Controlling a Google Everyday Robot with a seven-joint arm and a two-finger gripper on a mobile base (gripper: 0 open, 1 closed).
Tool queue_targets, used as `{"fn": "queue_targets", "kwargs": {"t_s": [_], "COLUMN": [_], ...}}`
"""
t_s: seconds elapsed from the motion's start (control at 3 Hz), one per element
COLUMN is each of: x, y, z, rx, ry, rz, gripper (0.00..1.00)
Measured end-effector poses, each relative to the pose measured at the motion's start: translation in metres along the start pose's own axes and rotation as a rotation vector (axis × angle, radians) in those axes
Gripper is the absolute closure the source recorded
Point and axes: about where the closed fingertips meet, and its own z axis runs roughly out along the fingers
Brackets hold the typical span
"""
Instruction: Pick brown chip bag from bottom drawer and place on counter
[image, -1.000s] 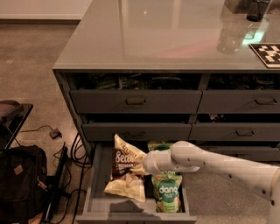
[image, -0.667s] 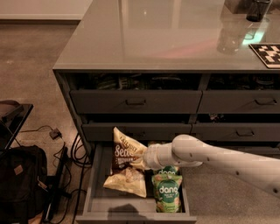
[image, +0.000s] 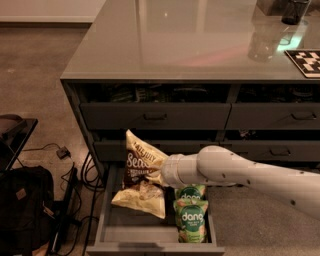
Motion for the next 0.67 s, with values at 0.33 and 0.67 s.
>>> {"fn": "queue_targets", "kwargs": {"t_s": [0.33, 0.67], "x": [-0.0389, -0.0390], "y": [-0.0070, -0.0070], "z": [-0.0305, -0.0305], "rx": [0.075, 0.075], "ry": [0.009, 0.009], "rz": [0.004, 0.004], "gripper": [1.00, 1.00]}}
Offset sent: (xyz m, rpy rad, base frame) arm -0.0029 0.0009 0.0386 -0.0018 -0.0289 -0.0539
